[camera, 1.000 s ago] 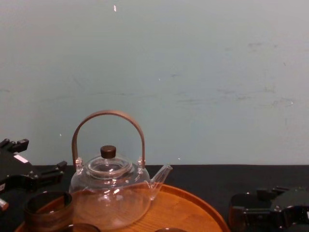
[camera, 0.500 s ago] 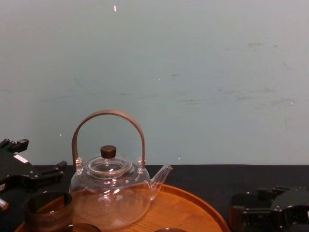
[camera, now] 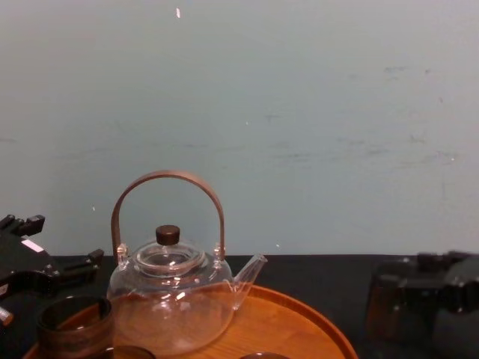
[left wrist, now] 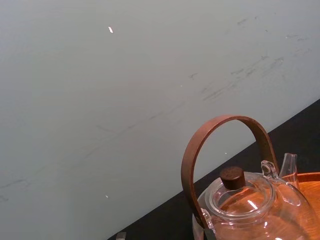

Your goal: Pick up the glass from the table and place it on the tray.

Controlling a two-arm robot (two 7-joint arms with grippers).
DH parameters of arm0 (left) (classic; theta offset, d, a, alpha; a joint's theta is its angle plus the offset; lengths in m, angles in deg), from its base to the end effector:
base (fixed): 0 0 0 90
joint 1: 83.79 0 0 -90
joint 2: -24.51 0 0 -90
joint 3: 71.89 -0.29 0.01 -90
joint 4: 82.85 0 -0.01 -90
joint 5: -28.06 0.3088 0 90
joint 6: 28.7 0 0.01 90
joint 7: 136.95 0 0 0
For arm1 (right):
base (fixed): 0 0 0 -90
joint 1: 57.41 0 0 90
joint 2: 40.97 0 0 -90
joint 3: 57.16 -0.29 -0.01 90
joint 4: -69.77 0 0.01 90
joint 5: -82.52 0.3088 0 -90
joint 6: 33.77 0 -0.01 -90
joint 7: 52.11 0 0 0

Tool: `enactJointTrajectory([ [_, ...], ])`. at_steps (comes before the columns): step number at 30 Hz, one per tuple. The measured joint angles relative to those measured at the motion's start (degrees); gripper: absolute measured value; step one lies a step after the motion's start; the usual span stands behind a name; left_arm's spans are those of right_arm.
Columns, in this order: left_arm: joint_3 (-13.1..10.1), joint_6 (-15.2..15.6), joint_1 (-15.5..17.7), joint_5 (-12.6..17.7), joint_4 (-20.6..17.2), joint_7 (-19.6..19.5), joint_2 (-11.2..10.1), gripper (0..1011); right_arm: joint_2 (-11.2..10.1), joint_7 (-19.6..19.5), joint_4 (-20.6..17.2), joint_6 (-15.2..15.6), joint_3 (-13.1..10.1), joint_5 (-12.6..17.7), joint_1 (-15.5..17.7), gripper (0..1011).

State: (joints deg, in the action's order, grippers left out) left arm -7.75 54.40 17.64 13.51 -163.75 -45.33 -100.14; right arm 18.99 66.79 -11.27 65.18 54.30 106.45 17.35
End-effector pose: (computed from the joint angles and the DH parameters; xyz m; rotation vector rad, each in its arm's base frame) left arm 0.3581 0.0827 -0.3023 0.3046 -0.2850 1.2480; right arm 0.3853 -0.0729 -0.2715 -0.2684 0.0785 -0.8311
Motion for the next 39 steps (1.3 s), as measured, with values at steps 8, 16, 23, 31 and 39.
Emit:
enactJointTrajectory([
  [8, 0.00, 0.00, 0.00, 0.00, 0.00, 0.00, 0.00, 1002, -1.58, 0.21, -2.99, -1.16, -1.37, 1.11, -0.17, 889],
  [16, 0.00, 0.00, 0.00, 0.00, 0.00, 0.00, 0.00, 1001, -1.57, 1.92, -3.00, -1.95, 0.01, 1.18, -2.26, 889],
  [23, 0.00, 0.00, 0.00, 0.00, 0.00, 0.00, 0.00, 1001, -0.21, 4.46, -1.06, -3.15, 3.05, 1.05, -4.88, 889],
  [31, 0.00, 0.00, 0.00, 0.00, 0.00, 0.00, 0.00, 1002, 2.12, 6.82, 2.05, -5.38, 6.37, 0.91, -7.53, 889],
  [39, 0.00, 0.00, 0.00, 0.00, 0.00, 0.00, 0.00, 1001, 3.94, 7.81, 5.69, -7.08, 8.60, 0.52, -9.07, 889],
])
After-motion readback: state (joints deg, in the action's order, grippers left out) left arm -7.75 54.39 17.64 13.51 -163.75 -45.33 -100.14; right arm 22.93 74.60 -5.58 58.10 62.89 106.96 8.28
